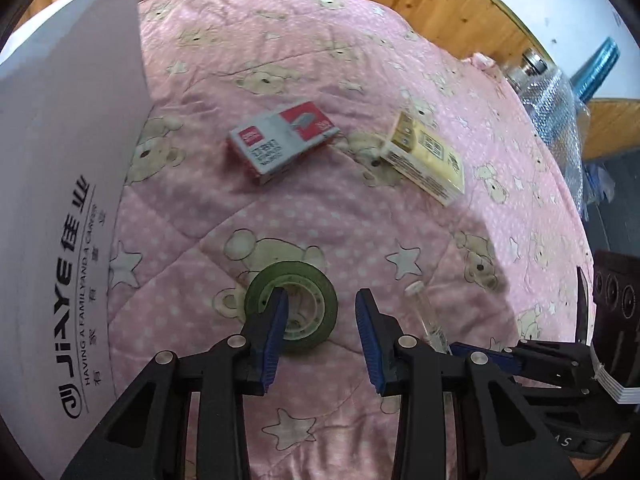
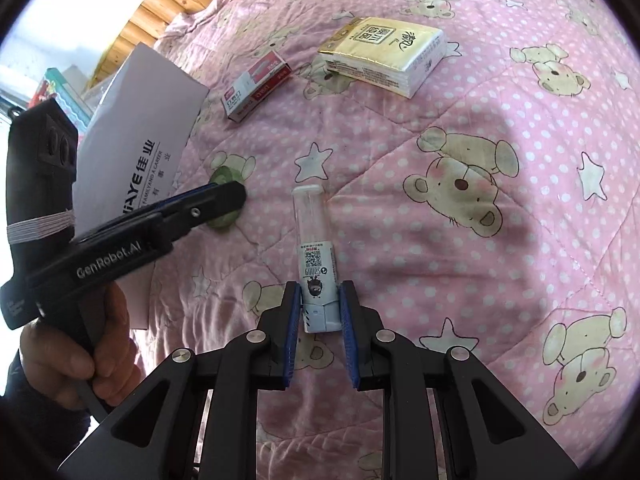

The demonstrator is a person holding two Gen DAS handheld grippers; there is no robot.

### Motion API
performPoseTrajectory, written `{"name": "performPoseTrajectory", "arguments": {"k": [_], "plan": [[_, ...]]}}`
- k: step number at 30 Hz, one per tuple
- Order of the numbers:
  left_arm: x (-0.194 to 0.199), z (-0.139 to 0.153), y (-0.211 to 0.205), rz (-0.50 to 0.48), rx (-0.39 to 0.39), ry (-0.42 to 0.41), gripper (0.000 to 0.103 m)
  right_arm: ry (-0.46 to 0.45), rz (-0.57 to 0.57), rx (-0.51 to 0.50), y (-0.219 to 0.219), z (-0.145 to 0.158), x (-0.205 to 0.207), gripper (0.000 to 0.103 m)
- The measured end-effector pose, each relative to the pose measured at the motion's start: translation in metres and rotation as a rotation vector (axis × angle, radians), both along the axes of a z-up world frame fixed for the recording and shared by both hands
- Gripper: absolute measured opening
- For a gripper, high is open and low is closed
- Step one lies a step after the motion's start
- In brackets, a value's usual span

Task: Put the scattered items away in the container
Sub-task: 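Lift the white tube with the right gripper while the left lifts the tape roll toward the box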

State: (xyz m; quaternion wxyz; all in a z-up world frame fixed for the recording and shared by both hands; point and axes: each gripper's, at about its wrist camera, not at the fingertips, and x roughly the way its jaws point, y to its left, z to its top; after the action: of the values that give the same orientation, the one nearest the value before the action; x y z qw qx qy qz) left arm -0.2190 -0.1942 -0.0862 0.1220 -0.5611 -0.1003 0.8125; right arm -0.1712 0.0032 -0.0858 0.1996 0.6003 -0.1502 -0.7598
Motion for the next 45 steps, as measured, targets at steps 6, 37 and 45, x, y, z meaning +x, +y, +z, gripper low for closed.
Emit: {"name": "performPoseTrajectory", "arguments": {"k": [6,37,45], "plan": [[0.003,0.002,-0.003,0.03,-0.019,0.004,0.027,0.013,0.008,0.018,-0.005,0.003,-0.003,0.021],[0.027,0.029,-0.019,0.074,0.021,0.079,0.015,0.086,0.037,0.029,-0.02,0.026,0.001,0.019],[0.036,0.047,-0.021,0.072,0.033,0.098,0.015,0.11,0.049,0.034,-0.03,0.039,0.008,0.019]]}}
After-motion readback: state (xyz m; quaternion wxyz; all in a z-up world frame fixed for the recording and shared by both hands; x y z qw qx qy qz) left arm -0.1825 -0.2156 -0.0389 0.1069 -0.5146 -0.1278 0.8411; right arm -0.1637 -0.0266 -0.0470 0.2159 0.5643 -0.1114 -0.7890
